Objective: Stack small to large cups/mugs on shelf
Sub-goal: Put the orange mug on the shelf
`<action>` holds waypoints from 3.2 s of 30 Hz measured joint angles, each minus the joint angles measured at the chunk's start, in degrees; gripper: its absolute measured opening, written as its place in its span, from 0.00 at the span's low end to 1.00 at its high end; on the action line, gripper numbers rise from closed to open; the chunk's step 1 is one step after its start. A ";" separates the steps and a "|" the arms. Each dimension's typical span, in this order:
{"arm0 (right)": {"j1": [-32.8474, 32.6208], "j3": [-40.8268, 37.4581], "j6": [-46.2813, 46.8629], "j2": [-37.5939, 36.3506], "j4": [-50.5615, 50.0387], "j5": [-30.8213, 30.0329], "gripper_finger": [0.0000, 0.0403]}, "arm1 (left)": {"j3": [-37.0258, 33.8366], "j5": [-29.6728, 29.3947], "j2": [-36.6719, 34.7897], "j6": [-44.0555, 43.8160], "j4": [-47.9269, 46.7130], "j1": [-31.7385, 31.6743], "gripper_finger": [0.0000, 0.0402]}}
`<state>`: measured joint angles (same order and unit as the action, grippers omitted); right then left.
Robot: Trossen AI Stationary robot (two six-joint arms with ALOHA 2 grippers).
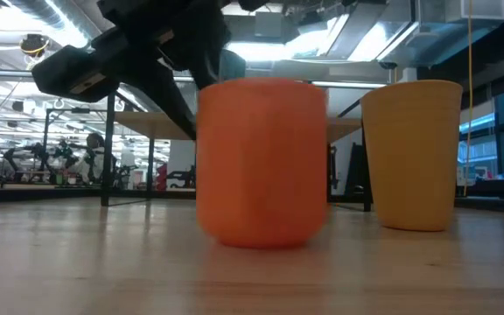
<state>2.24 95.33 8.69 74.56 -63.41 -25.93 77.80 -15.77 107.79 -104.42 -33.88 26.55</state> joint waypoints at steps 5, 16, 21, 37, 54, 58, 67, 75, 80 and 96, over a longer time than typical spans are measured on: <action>0.00 0.00 0.11 0.00 -0.18 0.00 0.43 | 0.00 -0.19 -0.01 2.49 -0.29 0.00 0.05; 0.00 0.00 0.23 0.00 -0.14 -0.02 0.43 | 0.98 -0.19 -3.01 6.41 -6.07 -0.75 0.01; 0.00 0.00 0.24 0.00 -0.14 -0.17 0.43 | 10.35 -0.27 -8.15 11.37 -28.18 -3.16 0.01; 0.08 0.00 1.40 0.09 -1.07 -3.40 0.43 | 22.54 -4.82 -20.67 26.17 -56.24 -20.42 0.00; 0.38 0.00 2.48 0.04 -2.56 -5.03 0.39 | 14.12 -0.77 -24.32 39.27 -56.05 -36.04 0.00; 0.96 0.00 1.79 0.02 -2.92 -5.03 0.37 | 14.19 -1.33 -27.89 39.73 -56.13 -39.28 0.00; 1.77 0.00 1.49 0.02 -2.37 -4.96 0.36 | 14.19 -0.45 -29.36 41.18 -56.18 -42.32 0.00; 2.64 0.00 1.67 0.02 -2.42 -4.96 0.36 | 14.16 0.40 -28.15 43.99 -54.77 -46.30 0.00; 2.62 0.00 3.02 0.02 -2.42 -4.90 0.36 | 14.19 0.46 -27.84 44.86 -51.80 -48.04 0.00; 2.62 0.00 4.46 0.04 -2.47 -4.90 0.36 | 14.19 5.62 -23.95 49.11 -51.13 -50.42 0.00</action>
<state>4.86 95.33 13.15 74.61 -65.87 -30.84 91.98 -10.15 83.83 -55.31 -85.01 -23.88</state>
